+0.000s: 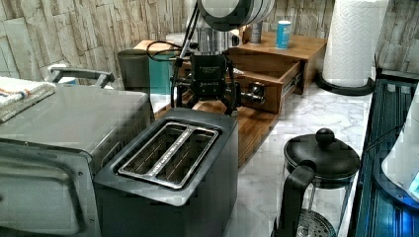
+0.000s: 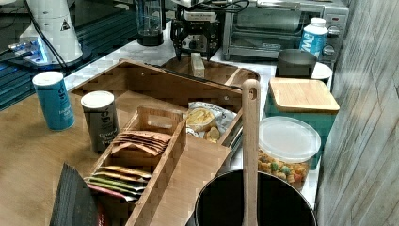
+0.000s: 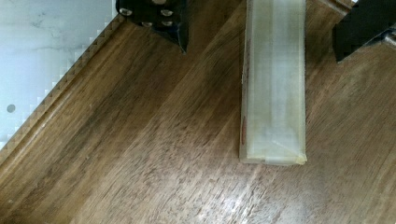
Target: Place the butter on the board.
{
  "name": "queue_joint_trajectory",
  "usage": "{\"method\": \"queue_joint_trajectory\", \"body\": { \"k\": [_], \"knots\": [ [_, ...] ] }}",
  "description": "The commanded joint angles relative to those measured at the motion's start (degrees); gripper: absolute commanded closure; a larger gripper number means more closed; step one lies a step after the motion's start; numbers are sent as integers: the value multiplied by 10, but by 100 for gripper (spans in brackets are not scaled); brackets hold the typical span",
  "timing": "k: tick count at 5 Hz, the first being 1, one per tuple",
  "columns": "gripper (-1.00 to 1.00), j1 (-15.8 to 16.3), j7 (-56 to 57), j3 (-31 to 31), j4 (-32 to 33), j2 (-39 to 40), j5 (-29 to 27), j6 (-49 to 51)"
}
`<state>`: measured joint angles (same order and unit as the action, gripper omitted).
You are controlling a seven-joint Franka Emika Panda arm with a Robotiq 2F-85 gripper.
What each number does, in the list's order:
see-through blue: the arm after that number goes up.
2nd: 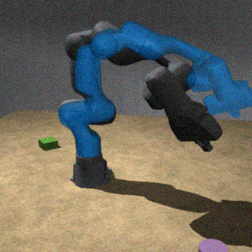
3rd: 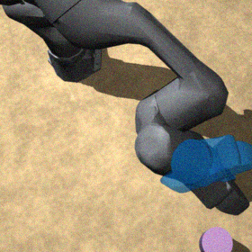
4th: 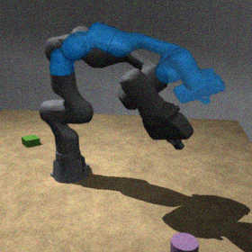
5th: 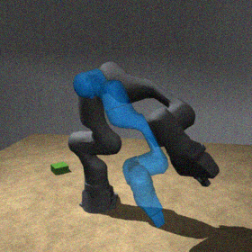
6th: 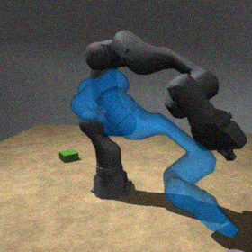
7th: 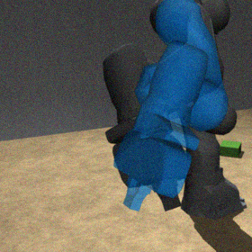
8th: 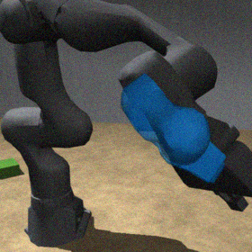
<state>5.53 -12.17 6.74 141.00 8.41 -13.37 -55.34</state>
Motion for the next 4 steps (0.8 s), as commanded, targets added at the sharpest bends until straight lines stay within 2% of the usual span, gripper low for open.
{"method": "queue_joint_trajectory", "body": {
  "k": [1,3,4],
  "knots": [
    [-100,-3,13,0,-39,-16,-11,-7],
    [-100,-2,13,-1,-38,-16,-11,-7],
    [-100,-15,11,11,-38,-16,-9,-7]
  ]
}}
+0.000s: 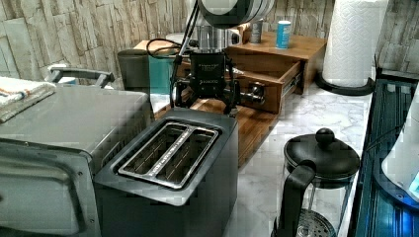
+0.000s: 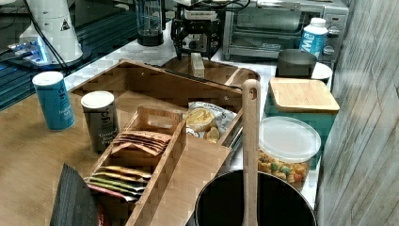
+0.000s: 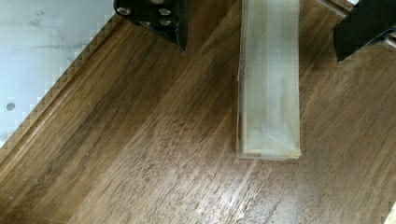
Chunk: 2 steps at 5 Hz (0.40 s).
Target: Place the butter on the board.
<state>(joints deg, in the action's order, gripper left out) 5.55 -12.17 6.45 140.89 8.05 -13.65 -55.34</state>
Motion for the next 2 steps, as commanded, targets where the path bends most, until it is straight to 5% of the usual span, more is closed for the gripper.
{"method": "queue_joint_trajectory", "body": {
  "k": [1,2],
  "knots": [
    [-100,-4,12,3,-37,-12,-8,-7],
    [-100,-4,12,3,-37,-12,-8,-7]
  ]
}}
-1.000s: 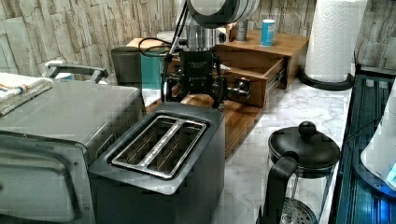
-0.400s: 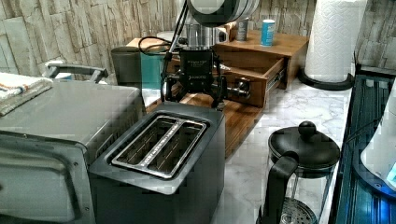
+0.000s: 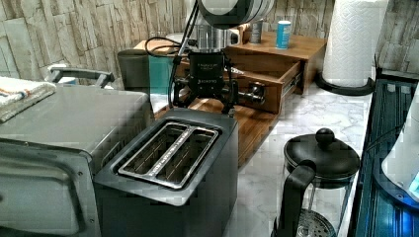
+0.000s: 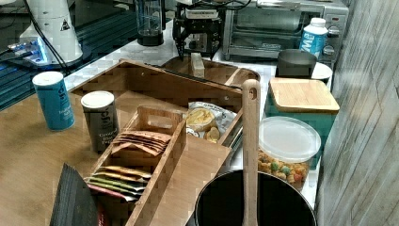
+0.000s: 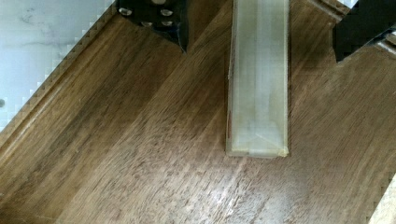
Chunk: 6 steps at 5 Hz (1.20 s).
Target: Place the butter on the board.
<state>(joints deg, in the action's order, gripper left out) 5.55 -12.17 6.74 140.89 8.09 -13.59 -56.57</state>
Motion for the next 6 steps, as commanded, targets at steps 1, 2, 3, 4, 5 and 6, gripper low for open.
{"method": "queue_joint_trajectory", "body": {
  "k": [1,2,3,4,5,6],
  "knots": [
    [-100,-4,12,0,-37,-13,-9,5],
    [-100,-4,12,0,-37,-13,-9,6],
    [-100,-4,12,0,-37,-13,-9,6],
    [-100,-4,12,0,-37,-13,-9,5],
    [-100,-16,11,13,-37,-13,-6,5],
    [-100,-5,12,1,-37,-13,-9,5]
  ]
}}
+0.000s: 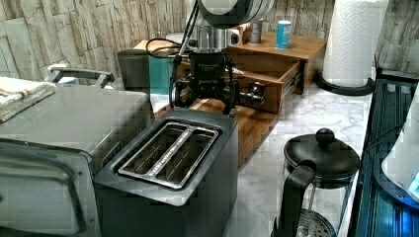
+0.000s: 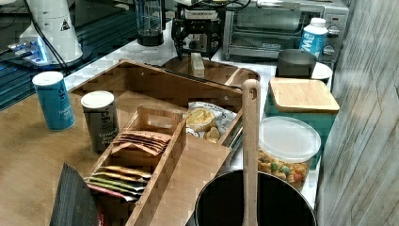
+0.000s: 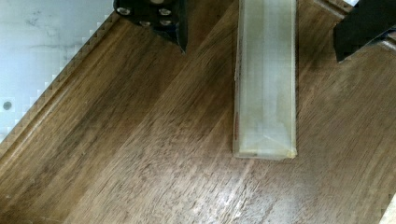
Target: Place the butter on the board.
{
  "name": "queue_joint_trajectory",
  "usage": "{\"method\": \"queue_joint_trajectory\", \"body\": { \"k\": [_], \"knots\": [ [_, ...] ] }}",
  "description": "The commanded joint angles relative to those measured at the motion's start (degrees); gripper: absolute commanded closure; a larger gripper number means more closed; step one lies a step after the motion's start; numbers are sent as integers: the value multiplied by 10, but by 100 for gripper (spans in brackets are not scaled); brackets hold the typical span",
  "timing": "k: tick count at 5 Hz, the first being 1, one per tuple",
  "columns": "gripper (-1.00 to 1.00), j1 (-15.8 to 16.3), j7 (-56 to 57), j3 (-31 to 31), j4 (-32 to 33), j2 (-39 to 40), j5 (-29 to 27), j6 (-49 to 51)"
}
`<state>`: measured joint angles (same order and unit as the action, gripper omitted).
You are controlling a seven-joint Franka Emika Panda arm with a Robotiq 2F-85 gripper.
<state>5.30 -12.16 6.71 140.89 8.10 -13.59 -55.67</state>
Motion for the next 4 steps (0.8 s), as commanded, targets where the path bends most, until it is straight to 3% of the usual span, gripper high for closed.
{"method": "queue_joint_trajectory", "body": {
  "k": [1,4],
  "knots": [
    [-100,-2,12,2,-37,-13,-9,-4],
    [-100,-1,12,0,-37,-13,-9,-3]
  ]
}}
